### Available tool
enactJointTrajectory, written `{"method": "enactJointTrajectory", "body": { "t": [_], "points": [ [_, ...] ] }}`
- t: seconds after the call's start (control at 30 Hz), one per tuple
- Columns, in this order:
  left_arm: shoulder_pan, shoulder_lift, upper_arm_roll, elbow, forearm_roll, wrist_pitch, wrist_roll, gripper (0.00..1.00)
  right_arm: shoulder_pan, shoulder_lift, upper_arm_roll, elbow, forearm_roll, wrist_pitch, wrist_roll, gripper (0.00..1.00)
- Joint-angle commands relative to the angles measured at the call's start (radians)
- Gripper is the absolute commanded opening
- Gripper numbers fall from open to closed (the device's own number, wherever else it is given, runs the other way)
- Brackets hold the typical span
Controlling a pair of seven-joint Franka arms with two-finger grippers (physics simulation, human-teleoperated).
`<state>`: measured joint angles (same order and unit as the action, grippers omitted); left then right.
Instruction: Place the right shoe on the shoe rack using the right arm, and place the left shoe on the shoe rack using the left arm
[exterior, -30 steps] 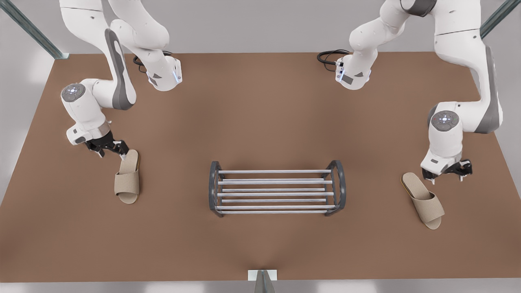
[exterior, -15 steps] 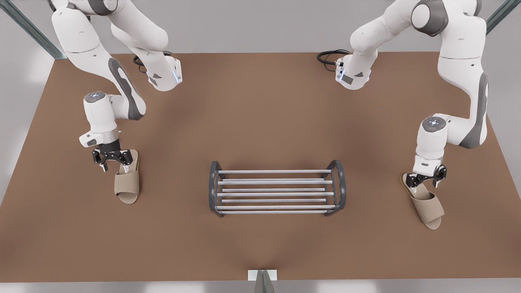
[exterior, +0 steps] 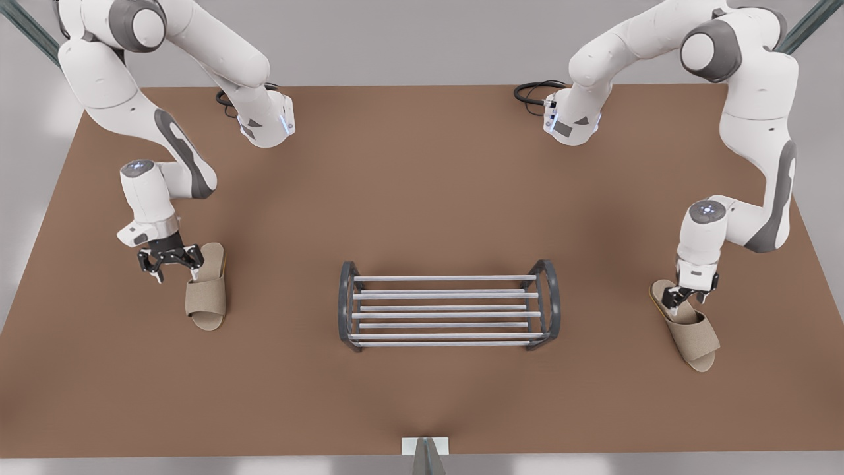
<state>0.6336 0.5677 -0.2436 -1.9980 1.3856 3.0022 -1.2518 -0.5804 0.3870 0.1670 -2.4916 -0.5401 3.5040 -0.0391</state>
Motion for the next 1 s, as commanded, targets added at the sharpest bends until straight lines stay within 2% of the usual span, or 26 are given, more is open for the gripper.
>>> {"method": "enactJointTrajectory", "body": {
  "t": [0.0,0.07,0.37,0.5,0.83,0.87,0.9,0.97],
  "points": [
    [0.015,0.012,0.0,0.021,0.038,0.006,-0.209,0.96,-0.022,0.019,0.0,0.02,-0.057,0.004,-0.041,1.0],
    [0.021,0.032,0.0,0.042,0.059,0.006,-0.209,0.96,-0.065,0.049,0.0,0.053,-0.116,0.004,-0.041,1.0],
    [0.035,0.101,0.0,0.114,0.145,0.006,-0.21,0.96,-0.065,0.108,0.002,0.086,-0.12,0.004,-0.041,1.0],
    [0.032,0.129,-0.002,0.146,0.15,0.006,-0.209,0.96,-0.076,0.116,0.035,0.088,-0.116,0.004,-0.021,1.0],
    [0.047,0.142,-0.002,0.165,0.201,0.007,-0.209,0.96,-0.09,0.113,0.045,0.083,-0.115,0.004,-0.005,1.0],
    [0.052,0.144,-0.002,0.165,0.202,0.007,-0.209,0.96,-0.099,0.11,0.058,0.08,-0.113,0.004,-0.005,1.0],
    [0.054,0.146,-0.002,0.166,0.204,0.007,-0.209,0.96,-0.156,0.111,0.11,0.079,-0.113,0.004,-0.005,1.0],
    [0.054,0.164,-0.002,0.192,0.21,0.034,-0.209,0.96,-0.176,0.112,0.129,0.077,-0.113,0.004,-0.005,1.0]
  ]
}}
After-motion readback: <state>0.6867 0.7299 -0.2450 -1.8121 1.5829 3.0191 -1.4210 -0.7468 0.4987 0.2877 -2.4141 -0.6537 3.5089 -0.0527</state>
